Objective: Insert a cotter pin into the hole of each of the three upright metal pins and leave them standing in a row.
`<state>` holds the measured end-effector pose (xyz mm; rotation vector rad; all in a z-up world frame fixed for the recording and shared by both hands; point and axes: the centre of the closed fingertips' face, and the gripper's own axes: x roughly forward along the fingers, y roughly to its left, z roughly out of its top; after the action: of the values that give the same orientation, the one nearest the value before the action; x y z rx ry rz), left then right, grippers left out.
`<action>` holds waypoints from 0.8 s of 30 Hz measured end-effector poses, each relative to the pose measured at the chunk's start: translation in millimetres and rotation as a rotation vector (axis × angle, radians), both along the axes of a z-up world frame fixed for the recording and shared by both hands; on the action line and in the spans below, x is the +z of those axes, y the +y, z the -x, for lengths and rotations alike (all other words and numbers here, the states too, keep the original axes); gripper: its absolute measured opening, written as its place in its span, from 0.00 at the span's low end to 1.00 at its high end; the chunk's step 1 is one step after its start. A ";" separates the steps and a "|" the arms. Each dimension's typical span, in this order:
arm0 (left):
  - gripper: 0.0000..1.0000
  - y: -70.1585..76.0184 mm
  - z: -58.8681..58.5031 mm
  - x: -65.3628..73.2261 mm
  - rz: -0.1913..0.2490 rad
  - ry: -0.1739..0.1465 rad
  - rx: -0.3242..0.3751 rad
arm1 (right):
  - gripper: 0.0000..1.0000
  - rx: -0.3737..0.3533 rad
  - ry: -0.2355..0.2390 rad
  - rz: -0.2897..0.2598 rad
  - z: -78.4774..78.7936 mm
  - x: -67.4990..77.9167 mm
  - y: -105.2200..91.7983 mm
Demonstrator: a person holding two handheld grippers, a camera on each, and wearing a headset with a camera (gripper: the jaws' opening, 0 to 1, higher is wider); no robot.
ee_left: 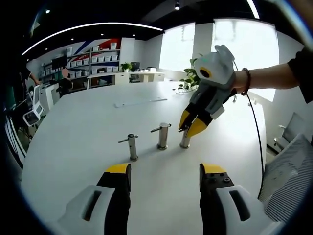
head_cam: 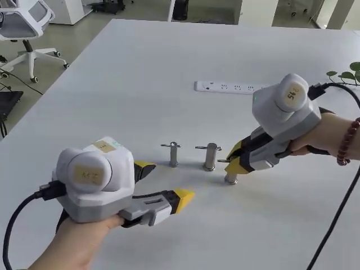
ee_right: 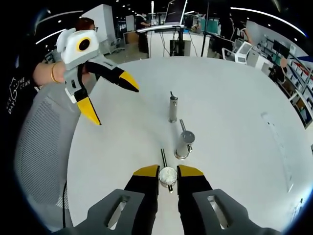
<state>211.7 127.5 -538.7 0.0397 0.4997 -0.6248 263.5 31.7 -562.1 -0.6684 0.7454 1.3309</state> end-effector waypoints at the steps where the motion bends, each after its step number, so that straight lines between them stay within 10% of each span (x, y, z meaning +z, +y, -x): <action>1: 0.56 0.3 0.3 -0.1 0.000 0.000 0.000 | 0.08 -0.003 -0.001 0.001 -1.6 0.2 -1.4; 24: 0.59 7.4 -2.6 1.0 0.035 -0.006 0.033 | 0.08 -0.036 -0.025 0.024 -26.8 -2.3 -19.3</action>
<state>214.3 134.9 -537.7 0.0002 0.4829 -0.6012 290.2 12.5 -564.4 -0.6866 0.7507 1.2802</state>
